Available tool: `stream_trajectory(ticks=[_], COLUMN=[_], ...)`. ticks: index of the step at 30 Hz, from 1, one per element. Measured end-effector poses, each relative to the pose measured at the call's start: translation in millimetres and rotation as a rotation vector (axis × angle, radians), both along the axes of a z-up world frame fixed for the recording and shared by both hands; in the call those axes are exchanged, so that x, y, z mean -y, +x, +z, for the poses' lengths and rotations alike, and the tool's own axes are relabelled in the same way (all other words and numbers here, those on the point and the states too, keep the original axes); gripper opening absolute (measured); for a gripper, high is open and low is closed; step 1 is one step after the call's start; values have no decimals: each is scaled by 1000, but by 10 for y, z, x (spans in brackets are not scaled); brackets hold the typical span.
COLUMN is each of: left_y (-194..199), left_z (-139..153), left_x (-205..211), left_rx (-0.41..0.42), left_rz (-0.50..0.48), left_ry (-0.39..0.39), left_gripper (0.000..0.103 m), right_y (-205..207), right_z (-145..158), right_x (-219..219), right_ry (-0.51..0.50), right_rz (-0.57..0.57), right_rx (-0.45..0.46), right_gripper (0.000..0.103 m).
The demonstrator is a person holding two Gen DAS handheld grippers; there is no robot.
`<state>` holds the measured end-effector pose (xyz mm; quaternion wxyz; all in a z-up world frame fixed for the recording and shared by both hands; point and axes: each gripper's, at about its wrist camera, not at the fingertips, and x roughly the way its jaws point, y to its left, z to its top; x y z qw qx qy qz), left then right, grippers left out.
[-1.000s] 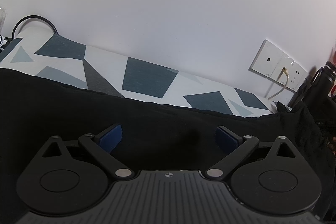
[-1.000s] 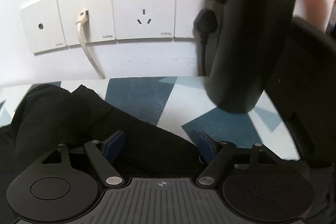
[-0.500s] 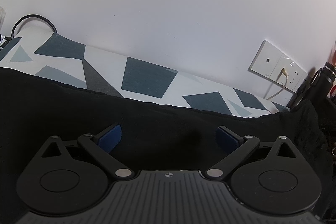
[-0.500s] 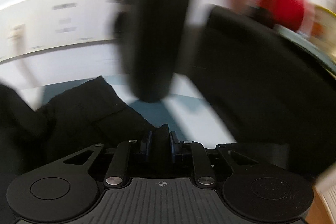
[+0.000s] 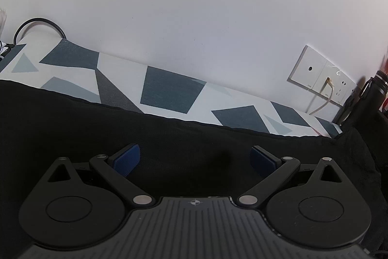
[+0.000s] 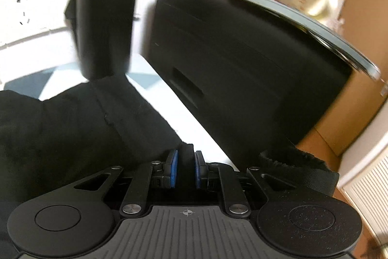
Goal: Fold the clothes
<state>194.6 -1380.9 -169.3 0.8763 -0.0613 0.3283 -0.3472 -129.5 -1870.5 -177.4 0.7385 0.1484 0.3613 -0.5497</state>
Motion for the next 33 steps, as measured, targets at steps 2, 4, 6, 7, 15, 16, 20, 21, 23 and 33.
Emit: stream_trajectory(ticks=[2, 4, 6, 7, 15, 16, 20, 21, 23, 33], left_y=[1, 3, 2, 2, -2, -3, -6, -8, -7, 1], left_z=[-3, -4, -3, -3, -4, -4, -3, -2, -4, -8], left_x=[-2, -3, -2, -2, 2, 2, 14, 20, 31, 47], left_rx=[0, -1, 0, 0, 2, 2, 4, 5, 3, 0], left_rz=[0, 0, 0, 0, -2, -3, -9, -10, -30, -47], left_ry=[-3, -5, -4, -5, -4, -4, 2, 5, -1, -9], left_gripper=[99, 99, 99, 99, 100, 100, 101, 102, 102, 102], right_y=[-49, -53, 21, 95, 825, 850, 819, 808, 747, 521], right_z=[87, 211, 371, 415, 129, 69, -31, -41, -51, 133], right_x=[9, -9, -81, -104, 84, 125, 238, 269, 345, 123], right_ry=[41, 31, -57, -79, -30, -9, -31, -49, -64, 9], right_rz=[-30, -28, 30, 85, 275, 272, 196, 160, 98, 165], right_rx=[11, 26, 42, 47, -54, -52, -30, -37, -33, 118], right_gripper=[16, 24, 44, 51, 59, 58, 45, 45, 46, 61])
